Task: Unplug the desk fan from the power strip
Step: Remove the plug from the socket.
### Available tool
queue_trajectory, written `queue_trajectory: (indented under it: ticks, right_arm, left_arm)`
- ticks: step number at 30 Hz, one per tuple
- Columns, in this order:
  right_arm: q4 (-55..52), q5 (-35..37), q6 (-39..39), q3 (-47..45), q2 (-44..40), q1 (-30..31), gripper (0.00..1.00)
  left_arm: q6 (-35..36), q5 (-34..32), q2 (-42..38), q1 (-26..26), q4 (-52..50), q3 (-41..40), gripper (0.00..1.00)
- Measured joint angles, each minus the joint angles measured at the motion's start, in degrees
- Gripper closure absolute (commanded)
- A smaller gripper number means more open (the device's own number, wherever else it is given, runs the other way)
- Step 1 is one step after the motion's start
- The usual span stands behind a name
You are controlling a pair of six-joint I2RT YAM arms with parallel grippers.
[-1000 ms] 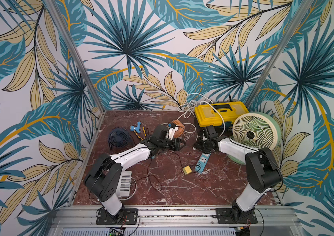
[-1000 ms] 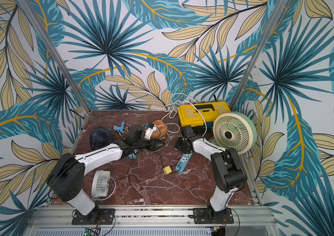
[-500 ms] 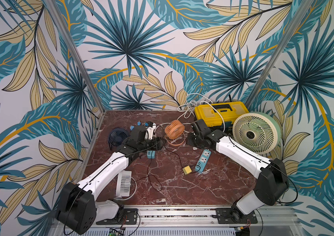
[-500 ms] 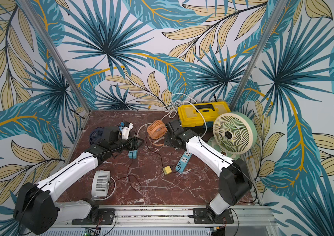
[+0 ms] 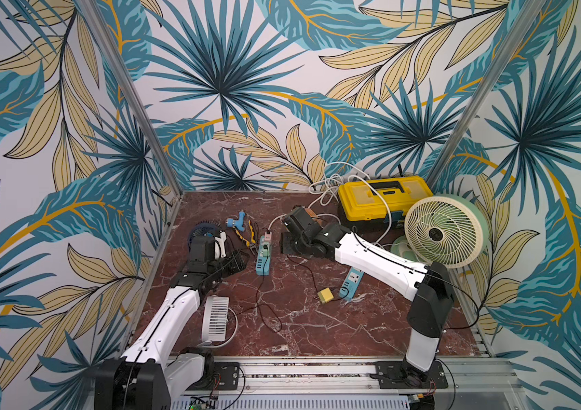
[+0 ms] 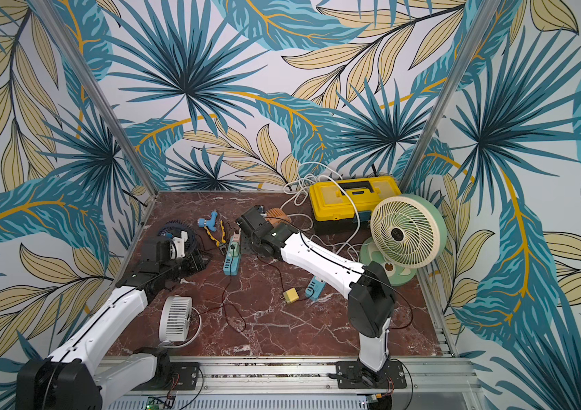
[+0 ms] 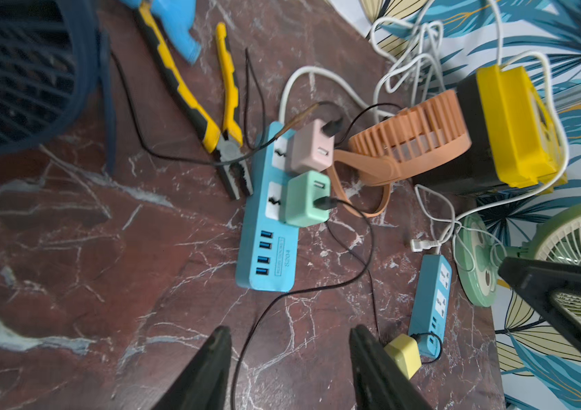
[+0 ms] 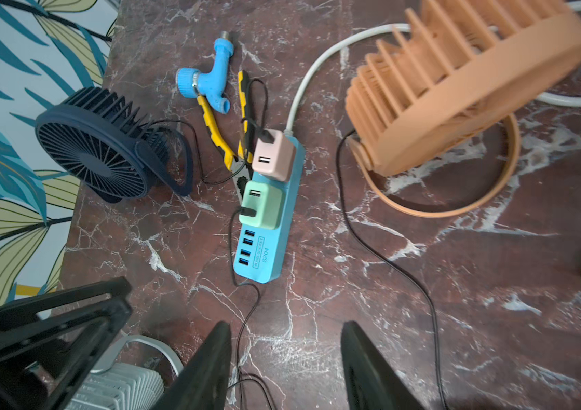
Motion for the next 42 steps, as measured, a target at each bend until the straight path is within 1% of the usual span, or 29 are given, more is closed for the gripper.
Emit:
queue_trajectory:
  ticks: [3, 6, 8, 11, 17, 20, 25, 33, 39, 42]
  right_arm:
    - [0.0, -0.1, -0.6, 2.6, 3.5, 1.0, 0.4]
    - [0.0, 0.0, -1.1, 3.4, 5.2, 1.0, 0.38]
    - [0.0, 0.0, -1.3, 3.4, 5.7, 0.9, 0.37]
    - [0.0, 0.2, -1.4, 3.4, 5.9, 0.9, 0.37]
    - [0.0, 0.2, -1.5, 3.4, 5.9, 0.9, 0.37]
    - [0.2, 0.4, -1.5, 3.4, 5.9, 0.9, 0.37]
    - [0.4, 0.9, -1.5, 3.4, 6.3, 0.9, 0.37]
    - [-0.1, 1.9, -2.2, 5.3, 9.7, 0.7, 0.37]
    - [-0.7, 2.4, -3.2, 8.9, 12.6, -0.2, 0.35]
    - [-1.8, 2.8, -3.9, 11.8, 14.7, -0.7, 0.35]
  left_arm:
    - [-1.0, 0.2, 5.1, 0.2, 3.8, -1.6, 0.4]
    - [-2.3, 0.4, 9.3, 0.2, 7.5, -3.0, 0.39]
    - [-3.1, 0.7, 12.0, 0.2, 9.5, -3.3, 0.4]
    - [-4.1, 1.5, 15.8, 0.2, 13.0, -3.3, 0.45]
    - [-4.4, 2.3, 23.8, -1.4, 16.3, -2.4, 0.45]
    - [-4.4, 2.9, 26.4, -2.8, 18.5, -0.7, 0.45]
    - [-4.6, 3.6, 29.1, -5.0, 21.9, 0.6, 0.45]
    - [-4.9, 4.8, 31.1, -7.4, 24.7, 1.4, 0.45]
    - [-6.0, 6.1, 32.8, -9.1, 27.3, 1.7, 0.46]
    - [-7.0, 6.8, 33.8, -9.8, 29.2, 1.8, 0.48]
